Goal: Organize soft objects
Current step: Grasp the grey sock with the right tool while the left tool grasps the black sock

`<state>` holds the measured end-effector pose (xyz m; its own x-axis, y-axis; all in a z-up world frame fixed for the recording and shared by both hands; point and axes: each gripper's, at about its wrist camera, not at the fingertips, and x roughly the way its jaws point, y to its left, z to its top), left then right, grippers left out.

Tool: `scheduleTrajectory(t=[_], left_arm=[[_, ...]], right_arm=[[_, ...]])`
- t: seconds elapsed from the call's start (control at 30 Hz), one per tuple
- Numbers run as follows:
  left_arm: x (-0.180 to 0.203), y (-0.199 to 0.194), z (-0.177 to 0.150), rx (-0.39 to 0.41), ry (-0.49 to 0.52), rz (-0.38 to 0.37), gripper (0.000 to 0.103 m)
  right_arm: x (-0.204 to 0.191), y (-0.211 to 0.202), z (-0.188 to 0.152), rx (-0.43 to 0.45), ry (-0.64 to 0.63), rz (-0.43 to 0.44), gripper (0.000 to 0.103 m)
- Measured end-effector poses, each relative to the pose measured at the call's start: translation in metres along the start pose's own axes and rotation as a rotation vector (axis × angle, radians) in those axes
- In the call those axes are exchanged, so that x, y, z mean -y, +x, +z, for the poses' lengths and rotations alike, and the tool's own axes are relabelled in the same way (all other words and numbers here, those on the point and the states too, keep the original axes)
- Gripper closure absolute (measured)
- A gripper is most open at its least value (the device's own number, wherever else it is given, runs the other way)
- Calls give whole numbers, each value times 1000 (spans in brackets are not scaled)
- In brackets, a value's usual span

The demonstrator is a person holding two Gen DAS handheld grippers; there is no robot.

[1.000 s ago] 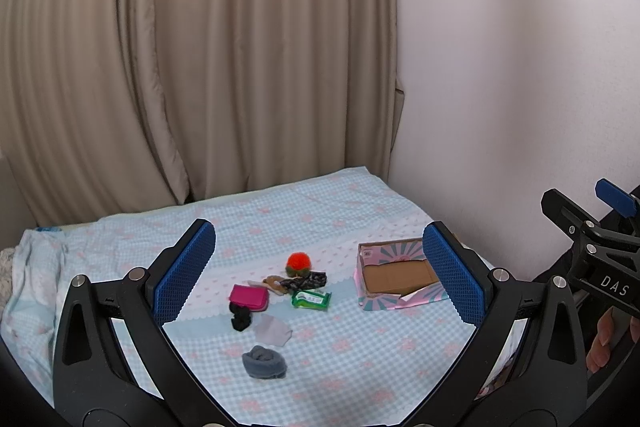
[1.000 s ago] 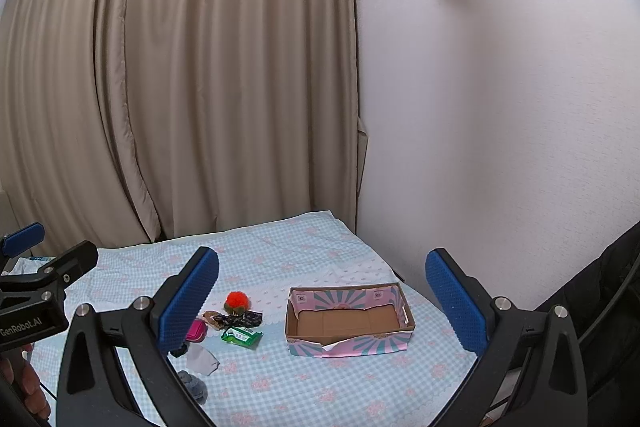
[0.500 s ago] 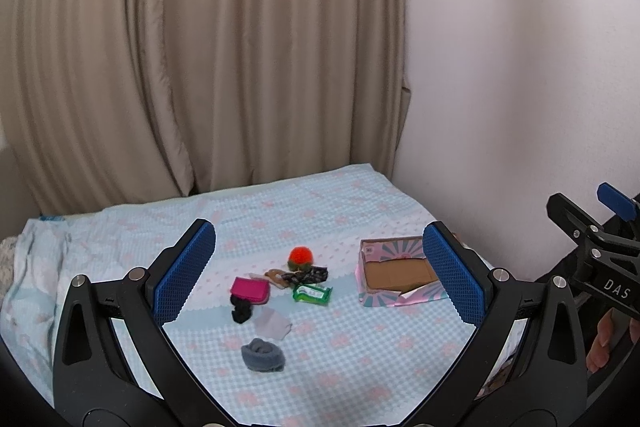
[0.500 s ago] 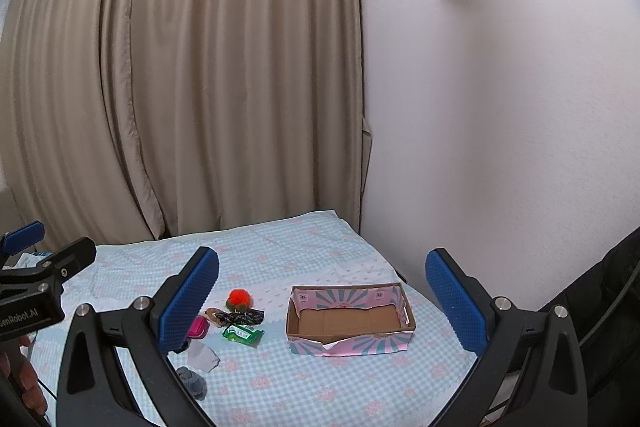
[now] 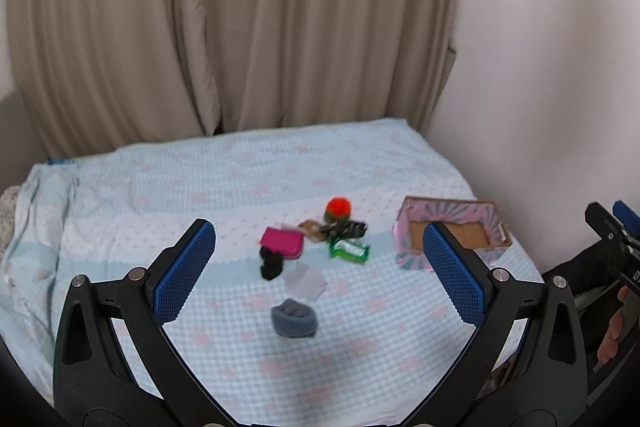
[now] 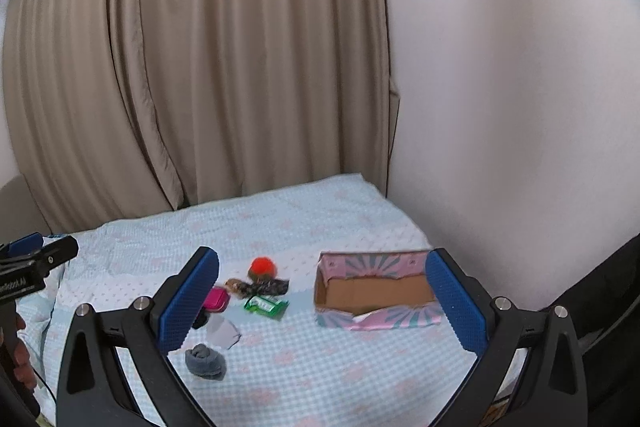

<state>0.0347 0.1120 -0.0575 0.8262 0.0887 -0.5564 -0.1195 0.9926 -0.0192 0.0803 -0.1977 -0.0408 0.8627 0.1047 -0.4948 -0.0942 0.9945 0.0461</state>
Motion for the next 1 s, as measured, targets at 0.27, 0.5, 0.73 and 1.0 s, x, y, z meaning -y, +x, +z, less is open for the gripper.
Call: scheduleTrajectory(t=[0.27,0.5,0.73,1.0], left_arm=[[-63,105,-23,-196,23,-67,0],[-99,210,-59,-328,78,-136,0],[-111,317,-105,-410,77,-178,0],[-102,415,-159,-481,70,-215,4]], right_arm=[[-57,58,-35,-102,19,2,0],[-115,129,-88,-203,7,22,0],[-167,201,-156,-328,17,85,0],[-206,272,-240,-474,25,138,0]])
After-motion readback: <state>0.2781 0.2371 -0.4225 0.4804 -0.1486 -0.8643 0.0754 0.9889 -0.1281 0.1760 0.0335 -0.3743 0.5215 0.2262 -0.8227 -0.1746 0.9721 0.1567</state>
